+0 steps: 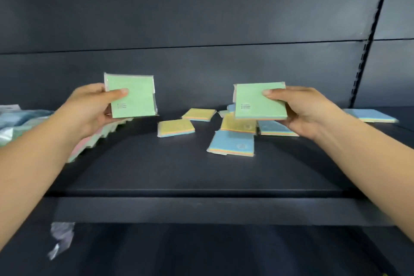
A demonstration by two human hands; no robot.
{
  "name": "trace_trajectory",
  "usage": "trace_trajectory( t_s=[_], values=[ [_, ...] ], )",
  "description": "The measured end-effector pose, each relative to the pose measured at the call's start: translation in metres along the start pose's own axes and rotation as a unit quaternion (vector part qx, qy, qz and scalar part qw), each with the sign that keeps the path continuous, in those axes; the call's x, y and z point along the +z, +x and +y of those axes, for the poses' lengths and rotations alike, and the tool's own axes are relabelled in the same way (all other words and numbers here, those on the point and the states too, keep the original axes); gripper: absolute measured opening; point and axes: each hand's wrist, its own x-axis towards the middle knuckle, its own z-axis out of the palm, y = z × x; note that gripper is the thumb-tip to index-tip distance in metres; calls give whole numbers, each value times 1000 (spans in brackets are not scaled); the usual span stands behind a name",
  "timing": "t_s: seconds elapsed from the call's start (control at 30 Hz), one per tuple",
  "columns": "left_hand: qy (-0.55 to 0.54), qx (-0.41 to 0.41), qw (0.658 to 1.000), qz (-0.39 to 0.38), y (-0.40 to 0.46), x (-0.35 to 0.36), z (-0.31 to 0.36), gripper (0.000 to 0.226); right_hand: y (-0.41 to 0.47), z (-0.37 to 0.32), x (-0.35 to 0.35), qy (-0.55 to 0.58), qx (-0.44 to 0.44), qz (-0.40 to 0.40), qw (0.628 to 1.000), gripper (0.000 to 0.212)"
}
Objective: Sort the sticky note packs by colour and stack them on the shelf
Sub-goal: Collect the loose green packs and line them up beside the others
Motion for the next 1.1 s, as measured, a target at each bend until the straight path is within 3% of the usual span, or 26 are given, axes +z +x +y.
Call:
trace_trajectory(
  t_s=[0.07,0.2,0.33,0.43,0.57,0.67,1.1],
  values=[
    [0,10,999,37,11,-25,-2,4,12,9,44,10,7,-6,1000,13],
    [34,30,998,35,30,-48,-10,4,49,37,128,-24,35,-8,999,14],
    [97,40,994,27,52,-75,-16,4,79,76,207,-14,82,34,996,9],
    [84,45,995,31,67,-93,-16,8,89,110,241,-3,108,68,992,19],
    [44,16,999,8,79,-101,-13,8,97,122,236,-71,74,79,992,17],
    [51,-5,998,-23,87,-91,-16,13,108,118,212,-79,38,145,986,29],
    [116,-109,983,-94,103,-3,-24,15,133,100,164,-55,96,201,973,24]
  ],
)
